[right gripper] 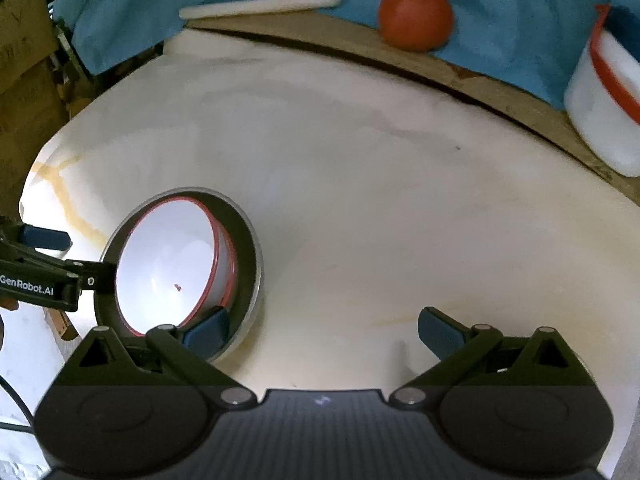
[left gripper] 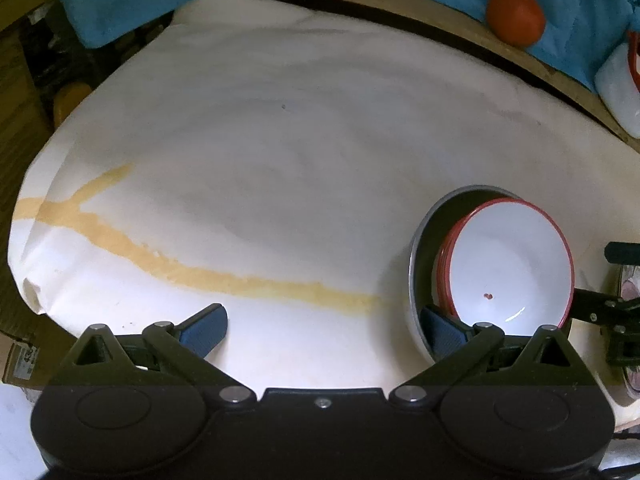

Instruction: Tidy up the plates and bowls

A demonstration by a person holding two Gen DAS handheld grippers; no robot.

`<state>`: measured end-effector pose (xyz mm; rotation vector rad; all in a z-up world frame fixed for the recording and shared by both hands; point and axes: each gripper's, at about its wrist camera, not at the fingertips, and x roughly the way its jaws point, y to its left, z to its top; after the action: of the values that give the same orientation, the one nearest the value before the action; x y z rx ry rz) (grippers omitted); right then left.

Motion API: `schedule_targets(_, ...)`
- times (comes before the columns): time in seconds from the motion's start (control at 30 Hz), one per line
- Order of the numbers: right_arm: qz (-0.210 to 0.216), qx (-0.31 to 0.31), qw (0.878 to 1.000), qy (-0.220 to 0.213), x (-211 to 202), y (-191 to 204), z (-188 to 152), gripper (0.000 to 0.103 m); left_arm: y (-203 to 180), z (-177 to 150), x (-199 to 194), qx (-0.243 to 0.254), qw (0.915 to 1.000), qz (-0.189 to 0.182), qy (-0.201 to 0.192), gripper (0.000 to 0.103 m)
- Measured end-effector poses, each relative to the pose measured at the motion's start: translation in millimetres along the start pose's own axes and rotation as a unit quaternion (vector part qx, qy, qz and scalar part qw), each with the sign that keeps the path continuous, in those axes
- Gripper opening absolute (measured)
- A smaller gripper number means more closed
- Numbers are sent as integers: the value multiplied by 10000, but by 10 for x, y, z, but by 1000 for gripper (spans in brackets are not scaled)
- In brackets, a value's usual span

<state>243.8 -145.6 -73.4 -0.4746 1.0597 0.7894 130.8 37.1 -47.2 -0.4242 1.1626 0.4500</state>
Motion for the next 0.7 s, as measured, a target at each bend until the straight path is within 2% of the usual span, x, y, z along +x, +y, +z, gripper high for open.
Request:
schedule_targets(0.27, -42, 1, 9999, 112, 74, -14, 55, 102, -18, 33, 88, 130, 9999, -32, 65, 102)
schedule_targets(0.37, 30, -26, 9999, 113, 77, -34, 59, 99, 4, 47, 103, 111, 9999, -69, 95, 102)
schedule_targets(0.43, 205, -6, 9997, 97, 74, -57, 68, 86, 7, 49, 102, 100, 9998, -90, 109, 100)
schedule_targets(0.7, 644, 113, 9978, 65, 41, -79, 55, 64, -11, 34, 68, 85, 9997, -202, 127, 91)
